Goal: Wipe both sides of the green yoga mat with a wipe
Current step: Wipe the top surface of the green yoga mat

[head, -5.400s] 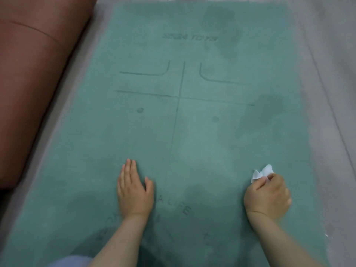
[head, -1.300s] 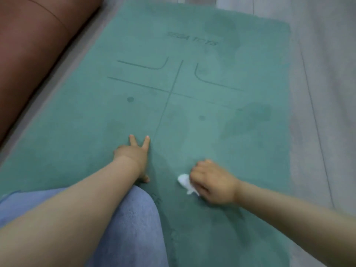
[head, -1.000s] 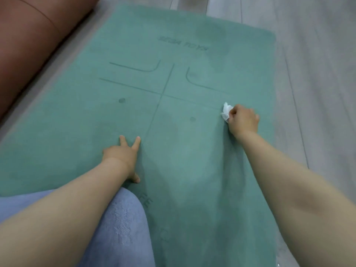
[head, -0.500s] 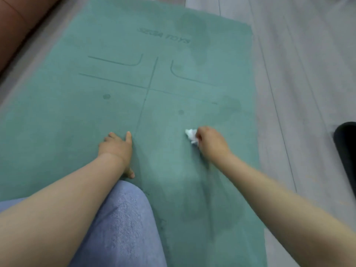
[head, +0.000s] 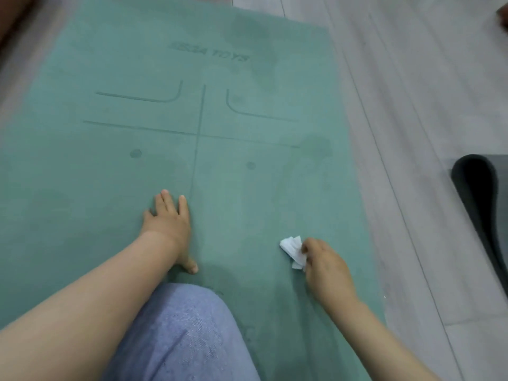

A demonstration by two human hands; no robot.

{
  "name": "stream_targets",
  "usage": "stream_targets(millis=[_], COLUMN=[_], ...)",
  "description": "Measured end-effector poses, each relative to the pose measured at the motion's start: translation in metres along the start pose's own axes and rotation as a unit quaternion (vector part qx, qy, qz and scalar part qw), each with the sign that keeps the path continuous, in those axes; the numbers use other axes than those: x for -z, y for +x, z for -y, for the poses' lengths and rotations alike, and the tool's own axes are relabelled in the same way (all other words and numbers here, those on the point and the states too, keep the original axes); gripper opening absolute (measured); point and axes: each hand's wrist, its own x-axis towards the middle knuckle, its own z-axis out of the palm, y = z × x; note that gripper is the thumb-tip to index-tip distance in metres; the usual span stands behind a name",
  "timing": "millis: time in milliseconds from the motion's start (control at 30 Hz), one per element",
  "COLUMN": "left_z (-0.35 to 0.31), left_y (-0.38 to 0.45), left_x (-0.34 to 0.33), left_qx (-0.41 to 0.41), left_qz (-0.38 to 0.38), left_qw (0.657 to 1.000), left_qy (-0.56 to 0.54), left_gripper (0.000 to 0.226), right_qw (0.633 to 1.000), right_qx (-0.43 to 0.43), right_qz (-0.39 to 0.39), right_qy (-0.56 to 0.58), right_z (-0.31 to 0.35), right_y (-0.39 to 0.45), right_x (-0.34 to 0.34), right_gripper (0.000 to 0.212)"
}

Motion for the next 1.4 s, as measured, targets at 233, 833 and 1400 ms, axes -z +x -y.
stream_targets(millis=[233, 833, 1400], left_z=[-0.01, -0.013, -0.01], left_y=[0.017, 0.014, 0.021], left_x=[0.013, 0.025, 0.026], left_qx=[-0.08, -0.062, -0.063], left_qz=[0.007, 0.065, 0.086], left_qw=[0.995, 0.994, 0.993], left_qy=[0.059, 0.069, 0.058], left_gripper=[0.167, 0.17, 0.168], right_qw=[0.989, 0.974, 0.976], right_qx=[-0.089, -0.141, -0.213], right_qz=[-0.092, -0.1, -0.002], right_qy=[0.071, 0.149, 0.052], right_z=[0.0, -0.024, -0.052], right_y=[0.211, 0.139, 0.004], right_x=[0.047, 0.028, 0.019], right_gripper=[0.019, 0.028, 0.012])
